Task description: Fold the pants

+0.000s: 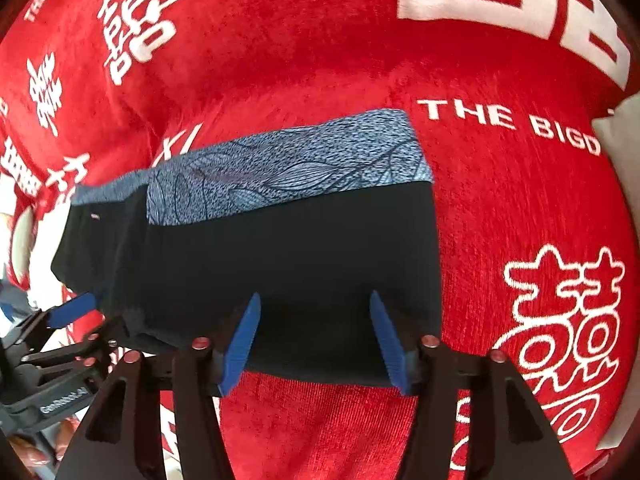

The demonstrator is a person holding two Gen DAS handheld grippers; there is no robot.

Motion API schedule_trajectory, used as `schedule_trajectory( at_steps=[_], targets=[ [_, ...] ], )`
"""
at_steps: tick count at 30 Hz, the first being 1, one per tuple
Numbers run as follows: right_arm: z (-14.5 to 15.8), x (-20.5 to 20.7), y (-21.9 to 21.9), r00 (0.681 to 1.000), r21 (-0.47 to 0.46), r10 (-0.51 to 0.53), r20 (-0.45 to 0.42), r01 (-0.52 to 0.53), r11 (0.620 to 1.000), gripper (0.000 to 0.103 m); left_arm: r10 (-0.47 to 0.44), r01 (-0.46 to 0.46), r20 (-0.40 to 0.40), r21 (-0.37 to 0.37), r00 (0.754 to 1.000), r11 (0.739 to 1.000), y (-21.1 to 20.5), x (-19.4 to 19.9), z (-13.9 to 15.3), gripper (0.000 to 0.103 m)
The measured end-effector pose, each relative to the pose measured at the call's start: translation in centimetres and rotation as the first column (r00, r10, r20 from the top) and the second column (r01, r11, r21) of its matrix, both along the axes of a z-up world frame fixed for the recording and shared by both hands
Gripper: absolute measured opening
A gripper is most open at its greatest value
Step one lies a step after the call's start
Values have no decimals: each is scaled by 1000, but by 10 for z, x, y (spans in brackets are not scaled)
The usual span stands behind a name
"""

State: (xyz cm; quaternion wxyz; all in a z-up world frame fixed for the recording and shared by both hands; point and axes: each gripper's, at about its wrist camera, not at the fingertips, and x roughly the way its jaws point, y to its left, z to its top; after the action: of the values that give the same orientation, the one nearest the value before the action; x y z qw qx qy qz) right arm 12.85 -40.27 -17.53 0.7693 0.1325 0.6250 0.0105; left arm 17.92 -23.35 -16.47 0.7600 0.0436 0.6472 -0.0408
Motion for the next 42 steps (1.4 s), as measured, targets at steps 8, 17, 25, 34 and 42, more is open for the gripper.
schedule_trajectory(
  at_steps=[8,17,25,34,42],
  targets=[
    [4,0,21,998,-94,68,-11,-69,993,64,17,-18,-23,-23,1000,1000,15,-11,-5,87],
    [21,-8,68,997,-4,75,27,-75,997,60,63,-66,-35,-81,997,995,64,-14,-6,87],
    [12,19,122,994,-4,104,24,-104,995,35,124,-129,-61,-89,990,988,123,-21,-14,87],
    [-18,22,136,996,-48,53,-65,-57,997,58,196,-207,-87,-128,977,970,172,-21,-21,87],
    [-23,26,170,983,-188,154,-95,-170,967,72,240,-250,-79,-155,968,956,201,-16,-19,87]
  ],
)
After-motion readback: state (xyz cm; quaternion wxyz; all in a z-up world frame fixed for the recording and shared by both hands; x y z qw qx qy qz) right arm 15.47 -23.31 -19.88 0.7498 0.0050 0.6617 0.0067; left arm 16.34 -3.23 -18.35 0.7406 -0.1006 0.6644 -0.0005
